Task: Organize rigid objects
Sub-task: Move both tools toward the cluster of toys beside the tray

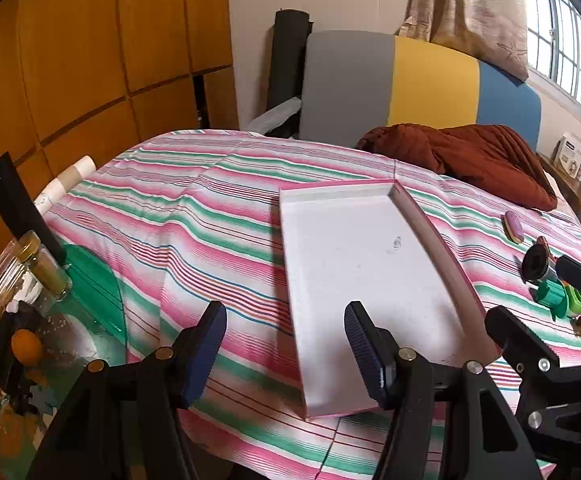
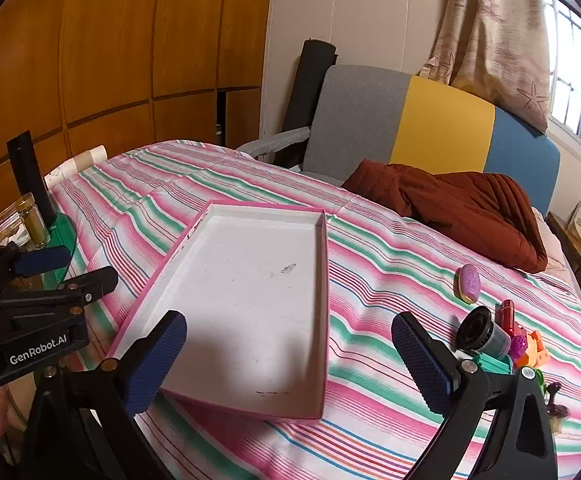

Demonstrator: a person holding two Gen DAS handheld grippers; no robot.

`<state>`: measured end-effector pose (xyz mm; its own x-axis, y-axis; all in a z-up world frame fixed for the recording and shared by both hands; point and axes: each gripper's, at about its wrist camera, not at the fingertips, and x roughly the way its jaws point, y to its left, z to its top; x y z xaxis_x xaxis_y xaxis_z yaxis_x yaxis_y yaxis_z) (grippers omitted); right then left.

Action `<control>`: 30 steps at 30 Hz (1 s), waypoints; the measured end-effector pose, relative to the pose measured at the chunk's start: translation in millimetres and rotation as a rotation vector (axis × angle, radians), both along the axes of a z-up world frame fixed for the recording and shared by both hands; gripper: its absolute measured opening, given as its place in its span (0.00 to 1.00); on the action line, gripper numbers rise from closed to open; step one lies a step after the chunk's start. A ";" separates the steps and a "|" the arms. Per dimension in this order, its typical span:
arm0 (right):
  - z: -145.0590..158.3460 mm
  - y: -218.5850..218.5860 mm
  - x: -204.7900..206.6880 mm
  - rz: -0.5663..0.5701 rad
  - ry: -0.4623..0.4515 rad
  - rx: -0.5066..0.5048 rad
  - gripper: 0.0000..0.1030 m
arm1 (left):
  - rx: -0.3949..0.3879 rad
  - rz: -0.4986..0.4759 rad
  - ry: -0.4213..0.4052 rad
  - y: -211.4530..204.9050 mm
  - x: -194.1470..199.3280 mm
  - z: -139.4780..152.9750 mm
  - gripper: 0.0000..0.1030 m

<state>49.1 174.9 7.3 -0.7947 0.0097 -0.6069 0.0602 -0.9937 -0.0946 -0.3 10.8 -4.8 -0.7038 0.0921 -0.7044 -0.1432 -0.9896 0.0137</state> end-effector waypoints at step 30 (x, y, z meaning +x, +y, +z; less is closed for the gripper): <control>17.3 166.6 16.5 -0.290 0.031 -0.001 1.00 | 0.015 -0.198 -0.062 33.7 1.7 -5.3 0.67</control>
<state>65.6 341.5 24.7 -0.7767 0.2388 -0.5828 -0.2297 -0.9690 -0.0908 1.4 44.5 -10.2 -0.6261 0.2352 -0.7434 -0.3350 -0.9421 -0.0160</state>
